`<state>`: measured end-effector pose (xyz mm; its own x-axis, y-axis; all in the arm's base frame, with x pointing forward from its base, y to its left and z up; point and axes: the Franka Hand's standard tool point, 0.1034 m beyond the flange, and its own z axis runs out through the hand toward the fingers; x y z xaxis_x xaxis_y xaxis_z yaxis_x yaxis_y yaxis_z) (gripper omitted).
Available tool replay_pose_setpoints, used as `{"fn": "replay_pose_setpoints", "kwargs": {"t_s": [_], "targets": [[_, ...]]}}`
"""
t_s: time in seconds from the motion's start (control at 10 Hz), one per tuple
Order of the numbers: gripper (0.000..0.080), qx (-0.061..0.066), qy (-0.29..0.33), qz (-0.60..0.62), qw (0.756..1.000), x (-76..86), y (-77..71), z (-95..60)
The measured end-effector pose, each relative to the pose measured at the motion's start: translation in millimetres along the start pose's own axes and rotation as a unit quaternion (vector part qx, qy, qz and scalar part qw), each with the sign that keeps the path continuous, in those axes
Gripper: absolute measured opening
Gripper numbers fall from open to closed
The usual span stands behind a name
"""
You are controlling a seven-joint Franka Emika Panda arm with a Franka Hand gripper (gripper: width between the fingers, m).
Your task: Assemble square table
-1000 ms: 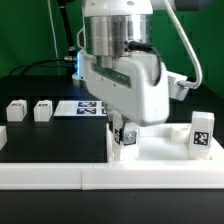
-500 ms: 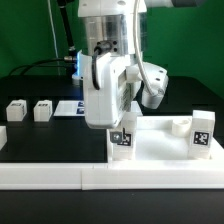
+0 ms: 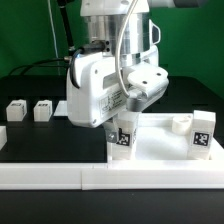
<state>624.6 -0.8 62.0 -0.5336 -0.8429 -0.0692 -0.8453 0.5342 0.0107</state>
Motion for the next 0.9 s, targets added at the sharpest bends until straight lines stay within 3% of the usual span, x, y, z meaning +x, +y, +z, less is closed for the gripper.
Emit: {"fn": "replay_pose_setpoints", "kwargs": {"t_s": [0.2, 0.3, 0.4, 0.8, 0.9], "targets": [[0.0535, -0.001, 0.001, -0.002, 1.0, 0.4, 0.5, 1.1], [0.0535, -0.001, 0.0, -0.004, 1.0, -0.5, 1.3, 0.8], [0.0625, -0.002, -0.002, -0.015, 1.0, -3.8, 5.9, -2.4], [0.0649, -0.008, -0.026, -0.03, 0.999, -14.0, 38.3, -37.4], [0.0649, -0.01, -0.029, -0.031, 0.999, -15.1, 40.3, -41.0]]}}
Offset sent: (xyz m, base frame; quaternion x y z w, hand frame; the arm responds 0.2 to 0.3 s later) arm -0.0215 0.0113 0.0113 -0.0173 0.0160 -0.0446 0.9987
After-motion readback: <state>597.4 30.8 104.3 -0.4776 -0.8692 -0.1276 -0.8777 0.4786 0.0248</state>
